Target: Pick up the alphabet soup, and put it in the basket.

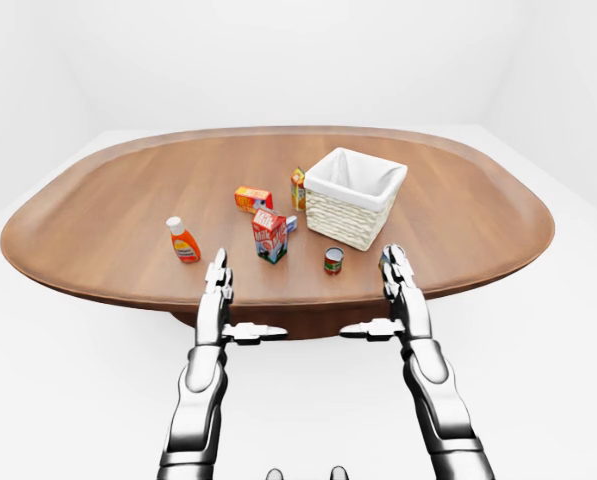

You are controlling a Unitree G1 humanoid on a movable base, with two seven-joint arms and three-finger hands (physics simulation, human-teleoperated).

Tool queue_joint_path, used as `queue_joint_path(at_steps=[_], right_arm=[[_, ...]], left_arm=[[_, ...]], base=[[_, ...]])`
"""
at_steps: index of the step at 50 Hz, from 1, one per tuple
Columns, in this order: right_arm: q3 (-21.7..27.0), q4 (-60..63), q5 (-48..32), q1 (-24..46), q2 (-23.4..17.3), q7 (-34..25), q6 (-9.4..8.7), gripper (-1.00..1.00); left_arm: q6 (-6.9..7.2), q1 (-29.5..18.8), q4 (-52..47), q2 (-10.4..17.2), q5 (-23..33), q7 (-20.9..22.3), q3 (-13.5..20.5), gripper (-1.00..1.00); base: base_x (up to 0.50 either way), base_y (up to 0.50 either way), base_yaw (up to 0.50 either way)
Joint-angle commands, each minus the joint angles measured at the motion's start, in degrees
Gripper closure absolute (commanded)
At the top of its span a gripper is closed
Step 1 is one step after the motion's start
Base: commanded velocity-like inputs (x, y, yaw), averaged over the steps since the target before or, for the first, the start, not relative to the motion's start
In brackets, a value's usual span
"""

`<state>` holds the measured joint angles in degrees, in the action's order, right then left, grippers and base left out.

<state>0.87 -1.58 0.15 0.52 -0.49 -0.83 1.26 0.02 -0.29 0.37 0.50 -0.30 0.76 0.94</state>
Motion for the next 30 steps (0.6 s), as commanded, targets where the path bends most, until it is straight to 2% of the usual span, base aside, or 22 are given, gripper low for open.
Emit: queue_joint_path(at_steps=[1,4,6,7,9,10,11,13,15,16,18,20,23,26,27,30], right_arm=[[1.4,-3.2,0.2,1.0,-0.8,-1.0,2.2,-1.0],[1.5,-3.3,0.1,1.1,-0.7,-0.7,2.34,-1.0],[1.7,-3.5,0.2,1.4,-0.8,-0.4,2.33,-1.0],[1.9,-3.2,0.9,1.5,-0.7,-0.4,1.57,-1.0],[1.8,-1.9,1.1,1.0,-0.7,-0.4,1.13,-1.0],[1.5,-0.3,-0.7,0.5,-0.9,0.6,2.86,-1.0],[1.6,0.4,-0.8,0.4,-0.9,0.7,2.97,-1.0],[2.0,4.5,-0.3,-0.3,-0.7,1.1,1.6,-1.0],[2.1,6.0,-0.5,-0.6,-0.8,1.4,1.57,-1.0],[2.0,8.6,-0.9,-1.3,-0.8,1.5,1.43,-1.0],[2.0,11.0,-0.8,-1.9,-0.7,1.4,0.14,-1.0],[2.3,12.7,-1.0,-2.2,-0.7,1.6,0.23,-1.0],[2.9,14.7,0.2,-2.2,-0.6,1.3,-1.54,-1.0],[3.1,15.8,0.6,-2.5,-0.6,1.2,-2.23,-1.0],[3.2,17.2,1.1,-2.6,-0.5,1.2,-3.23,-1.0],[3.7,18.3,1.4,-2.5,-0.6,1.4,-3.67,-1.0]], left_arm=[[-0.03,-0.1,0.0,0.8,0.4,1.0,1.2,-1.0],[-0.4,-0.1,0.2,0.8,-0.1,1.7,1.3,-1.0],[-0.07,0.4,-1.3,0.7,0.1,1.8,1.0,-1.0],[0.12,0.5,-1.9,0.7,0.3,1.8,1.0,-1.0],[0.06,0.5,-2.0,0.7,0.4,1.8,1.0,-1.0],[0.16,0.6,-2.5,0.6,0.2,1.9,1.0,-1.0],[0.2,0.6,-2.9,0.7,0.1,1.9,1.1,-1.0],[1.68,1.5,-7.2,0.8,0.3,1.7,1.3,-1.0],[2.31,1.8,-8.8,0.8,0.6,1.7,1.4,-1.0],[3.35,2.5,-12.0,0.9,1.0,1.5,1.5,-1.0],[4.19,2.8,-14.1,0.9,1.0,1.7,1.8,-1.0],[4.98,3.0,-16.1,0.9,0.9,1.6,2.4,-1.0],[4.98,3.2,-19.6,1.0,1.0,1.1,3.4,-1.0],[4.98,3.6,-22.9,1.0,0.6,1.1,4.1,-1.0],[4.98,3.7,-23.9,1.0,0.8,0.7,4.6,-1.0],[4.98,3.5,-24.6,1.0,0.6,0.7,5.1,-1.0]], base=[[0.0,0.0,0.0],[0.0,0.0,0.0],[0.0,0.0,0.0],[0.0,0.0,0.0],[0.0,0.0,0.0],[0.0,0.0,0.0],[0.0,0.0,0.0],[0.0,0.0,0.0],[0.0,0.0,0.0],[0.0,0.0,0.0],[0.0,0.0,0.0],[0.0,0.0,0.0],[0.0,0.0,0.0],[0.0,0.0,0.0],[0.0,0.0,0.0],[0.0,0.0,0.0]])
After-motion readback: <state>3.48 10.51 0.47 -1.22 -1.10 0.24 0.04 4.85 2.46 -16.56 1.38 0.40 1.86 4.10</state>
